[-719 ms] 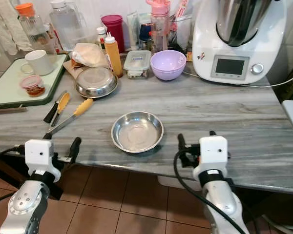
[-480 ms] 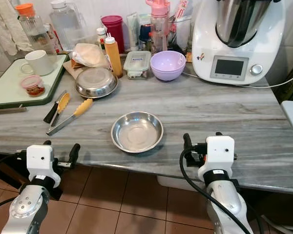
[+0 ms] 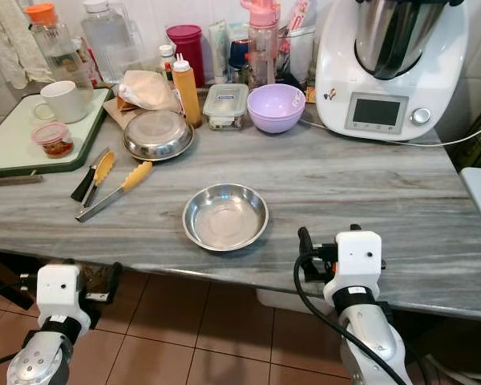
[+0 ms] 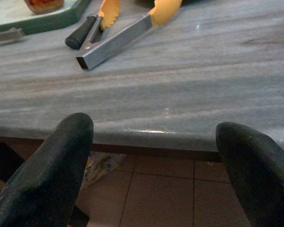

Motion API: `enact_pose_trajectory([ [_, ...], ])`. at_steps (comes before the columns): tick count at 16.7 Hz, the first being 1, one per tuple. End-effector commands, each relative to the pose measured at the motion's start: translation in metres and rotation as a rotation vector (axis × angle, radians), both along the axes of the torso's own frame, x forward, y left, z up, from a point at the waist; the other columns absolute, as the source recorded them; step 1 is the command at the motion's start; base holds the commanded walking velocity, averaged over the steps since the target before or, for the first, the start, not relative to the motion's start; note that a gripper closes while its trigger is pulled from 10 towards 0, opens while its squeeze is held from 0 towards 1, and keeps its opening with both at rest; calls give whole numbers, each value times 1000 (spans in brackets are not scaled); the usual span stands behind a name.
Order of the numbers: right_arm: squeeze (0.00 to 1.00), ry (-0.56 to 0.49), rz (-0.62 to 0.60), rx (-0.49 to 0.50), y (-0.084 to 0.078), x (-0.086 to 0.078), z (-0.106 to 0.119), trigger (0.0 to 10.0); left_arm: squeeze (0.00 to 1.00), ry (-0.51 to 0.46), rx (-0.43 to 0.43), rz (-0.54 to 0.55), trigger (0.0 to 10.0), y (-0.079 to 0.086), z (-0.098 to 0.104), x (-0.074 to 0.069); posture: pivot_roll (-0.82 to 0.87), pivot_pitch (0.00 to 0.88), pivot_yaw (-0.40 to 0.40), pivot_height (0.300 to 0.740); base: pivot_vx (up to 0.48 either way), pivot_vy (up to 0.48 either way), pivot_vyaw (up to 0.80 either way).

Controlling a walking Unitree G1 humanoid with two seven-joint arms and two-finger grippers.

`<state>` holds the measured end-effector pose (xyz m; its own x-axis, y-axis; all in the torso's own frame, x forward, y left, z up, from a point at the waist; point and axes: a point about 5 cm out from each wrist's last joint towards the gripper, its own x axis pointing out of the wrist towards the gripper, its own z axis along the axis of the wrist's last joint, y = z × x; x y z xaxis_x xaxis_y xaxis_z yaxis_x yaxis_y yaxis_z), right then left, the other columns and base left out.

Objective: Setting the table

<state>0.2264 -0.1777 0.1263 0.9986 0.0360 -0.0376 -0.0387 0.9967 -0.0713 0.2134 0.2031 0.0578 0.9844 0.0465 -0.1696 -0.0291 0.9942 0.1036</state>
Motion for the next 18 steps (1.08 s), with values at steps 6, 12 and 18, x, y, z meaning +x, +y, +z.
enact_pose_trajectory([
  [6,0,-26,45,4,7,5,4,10000,0,-21,32,24,10000,7,2,0,-38,67,63,740,0,0,0],
  [12,0,-34,47,20,9,8,6,10000,0,-21,20,-1,10000,4,6,7,-46,70,70,740,0,0,-493],
  [18,0,-35,38,20,10,9,5,10000,0,-3,20,-24,10000,-2,9,10,-47,77,75,740,-40,0,0],
])
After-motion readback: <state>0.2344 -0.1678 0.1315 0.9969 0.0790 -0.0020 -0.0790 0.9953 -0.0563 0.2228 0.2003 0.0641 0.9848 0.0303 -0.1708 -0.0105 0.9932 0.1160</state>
